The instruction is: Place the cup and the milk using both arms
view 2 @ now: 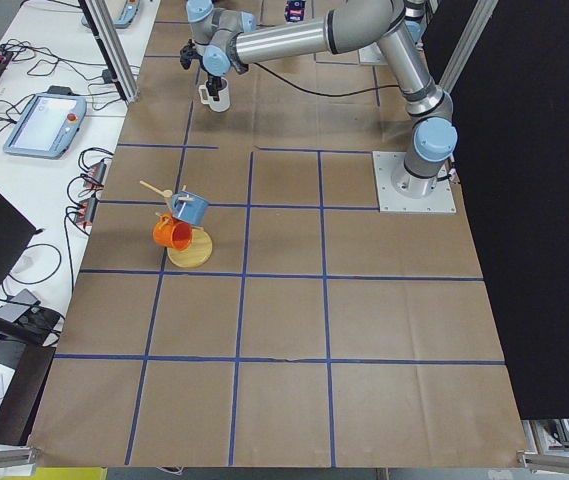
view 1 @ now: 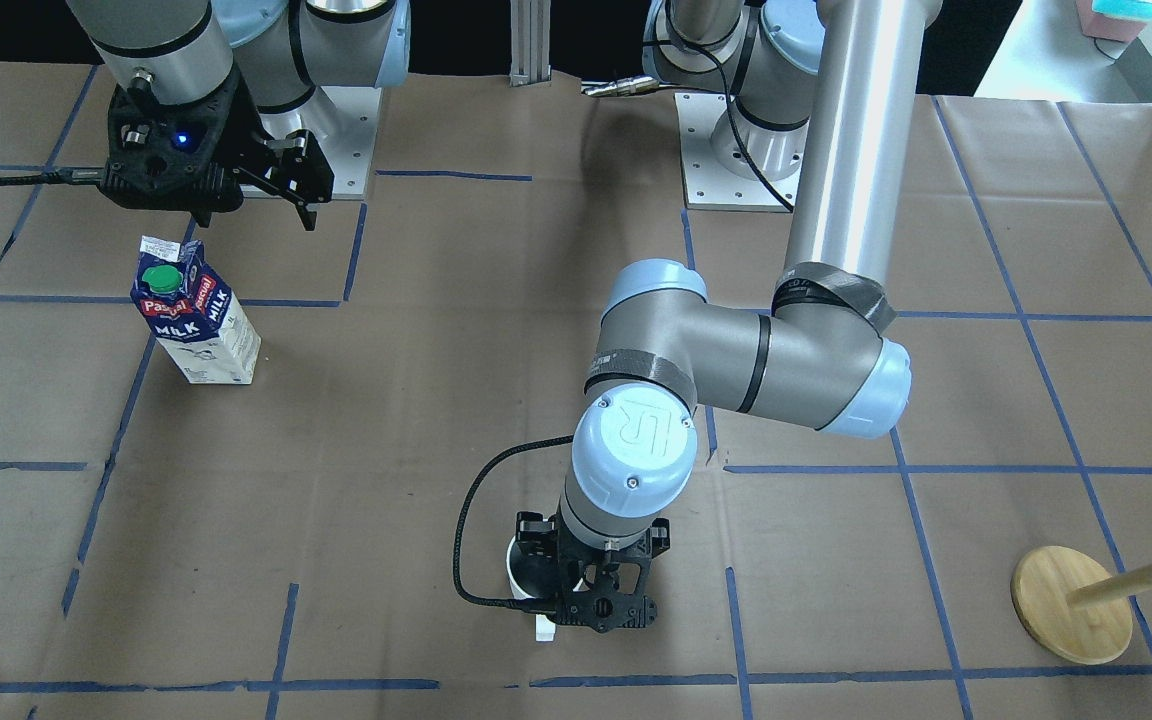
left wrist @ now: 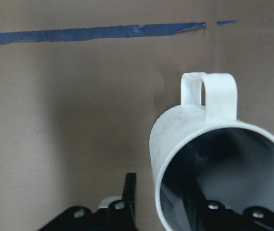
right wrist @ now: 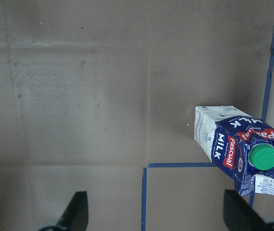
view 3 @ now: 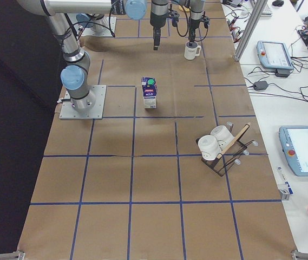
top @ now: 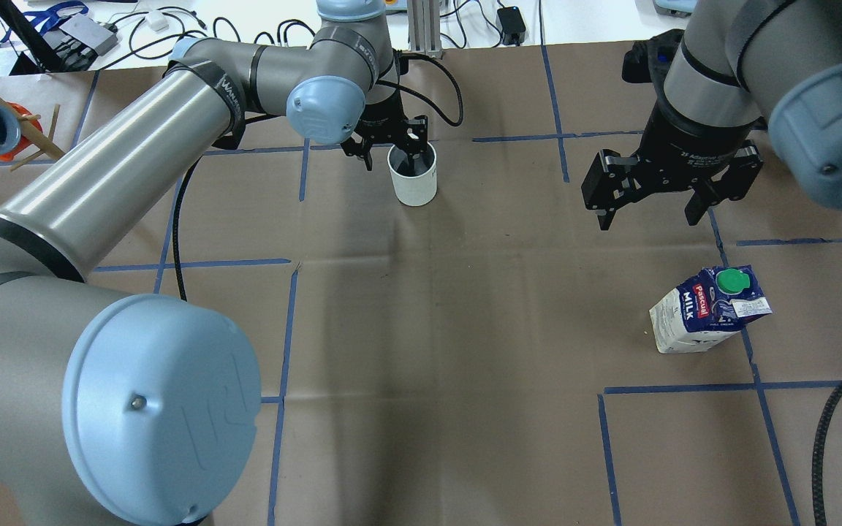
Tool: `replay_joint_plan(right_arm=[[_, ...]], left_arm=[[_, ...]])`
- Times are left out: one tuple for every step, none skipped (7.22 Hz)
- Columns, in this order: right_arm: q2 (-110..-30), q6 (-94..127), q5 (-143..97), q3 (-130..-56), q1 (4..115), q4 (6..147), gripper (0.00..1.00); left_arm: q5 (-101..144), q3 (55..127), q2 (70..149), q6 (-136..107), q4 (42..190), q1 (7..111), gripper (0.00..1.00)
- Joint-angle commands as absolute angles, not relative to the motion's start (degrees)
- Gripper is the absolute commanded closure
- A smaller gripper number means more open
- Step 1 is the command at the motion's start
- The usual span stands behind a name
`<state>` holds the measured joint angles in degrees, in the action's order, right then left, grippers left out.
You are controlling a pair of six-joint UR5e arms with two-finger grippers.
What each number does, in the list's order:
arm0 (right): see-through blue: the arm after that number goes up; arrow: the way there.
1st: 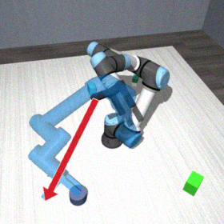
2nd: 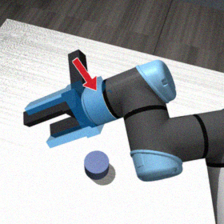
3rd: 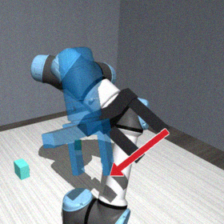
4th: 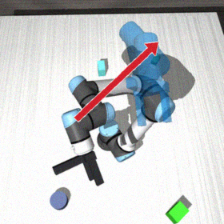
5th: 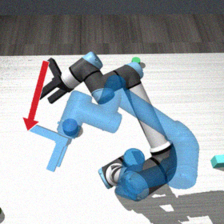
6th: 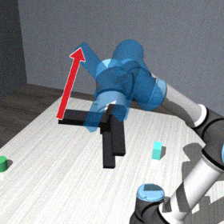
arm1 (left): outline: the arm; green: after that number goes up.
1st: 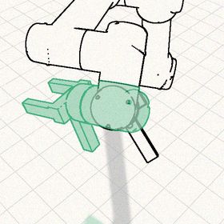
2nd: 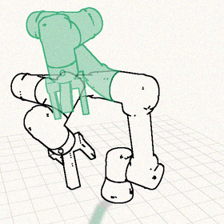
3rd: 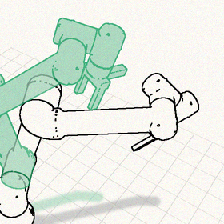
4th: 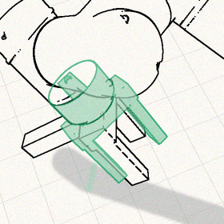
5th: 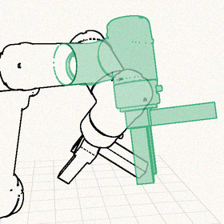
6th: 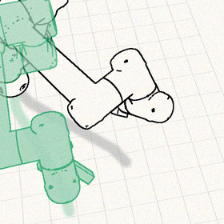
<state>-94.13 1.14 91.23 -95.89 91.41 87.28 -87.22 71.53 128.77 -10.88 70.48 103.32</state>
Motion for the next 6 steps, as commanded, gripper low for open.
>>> replay_joint_plan(right_arm=[[-94.13, 1.06, 91.32, -95.89, 91.41, 87.28, 0.0], [-94.13, 0.79, 91.32, -95.89, 91.23, 87.36, 0.0], [-94.13, -0.6, 91.41, -95.89, 91.23, 87.62, 0.0], [-94.48, -1.14, 91.49, -95.89, 90.62, 87.63, 0.0], [-95.09, -7.23, 93.32, -96.32, 88.44, 87.37, 0.0], [-97.19, -12.69, 94.82, -96.85, 83.46, 87.36, 0.0]], left_arm=[[-87.1, 75.39, 124.39, -10.81, 70.49, 103.01, 0.01], [-87.01, 78.28, 120.71, -10.81, 70.49, 102.66, 0.01], [-86.92, 81.09, 117.63, -10.38, 70.4, 102.48, 0.01], [-87.1, 82.6, 115.77, -9.94, 70.49, 102.31, 0.01], [-87.01, 83.66, 113.84, -9.5, 70.84, 101.43, 0.01], [-86.92, 85.41, 111.9, -8.36, 71.45, 100.82, 0.01]])
